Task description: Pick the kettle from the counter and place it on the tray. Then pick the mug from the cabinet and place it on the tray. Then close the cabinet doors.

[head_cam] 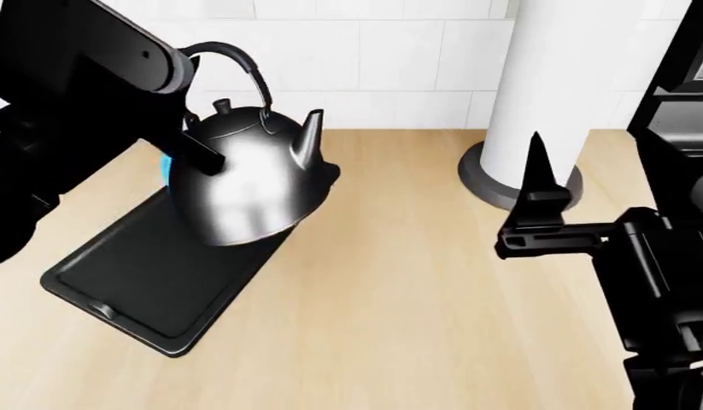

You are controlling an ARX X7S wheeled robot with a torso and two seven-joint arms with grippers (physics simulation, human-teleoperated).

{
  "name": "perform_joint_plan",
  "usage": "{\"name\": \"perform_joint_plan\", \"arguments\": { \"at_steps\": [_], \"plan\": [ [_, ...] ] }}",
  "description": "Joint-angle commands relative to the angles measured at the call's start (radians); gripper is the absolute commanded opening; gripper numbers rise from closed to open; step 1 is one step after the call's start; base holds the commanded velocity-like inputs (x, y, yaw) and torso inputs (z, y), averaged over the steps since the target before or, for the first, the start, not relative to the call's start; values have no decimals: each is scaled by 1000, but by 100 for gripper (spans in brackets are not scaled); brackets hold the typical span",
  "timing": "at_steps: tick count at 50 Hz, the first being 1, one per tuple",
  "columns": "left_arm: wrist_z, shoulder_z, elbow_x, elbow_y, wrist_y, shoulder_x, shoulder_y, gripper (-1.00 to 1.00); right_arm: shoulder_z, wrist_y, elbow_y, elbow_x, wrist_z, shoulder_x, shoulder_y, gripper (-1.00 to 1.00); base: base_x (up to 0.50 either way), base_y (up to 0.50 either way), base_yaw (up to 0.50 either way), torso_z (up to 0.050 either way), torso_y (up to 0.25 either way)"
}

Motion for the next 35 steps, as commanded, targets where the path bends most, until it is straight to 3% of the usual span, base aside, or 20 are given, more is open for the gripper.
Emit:
{"name": "perform_joint_plan", "arguments": {
  "at_steps": [1,16,35],
  "plan": [
    [-21,-50,10,14,24,-73,82,-100,-20,8,19,-15,-12,-23,9,100,0,0,0,0,0],
    [-27,-55,42,-9,72,-105,163,-100,-28,8,29,-22,-18,-33,9,100,0,0,0,1,1],
    [-33,-48,53,-10,33,-145,121,-100,-39,9,40,-35,-26,-46,10,100,0,0,0,0,1]
  ]
}}
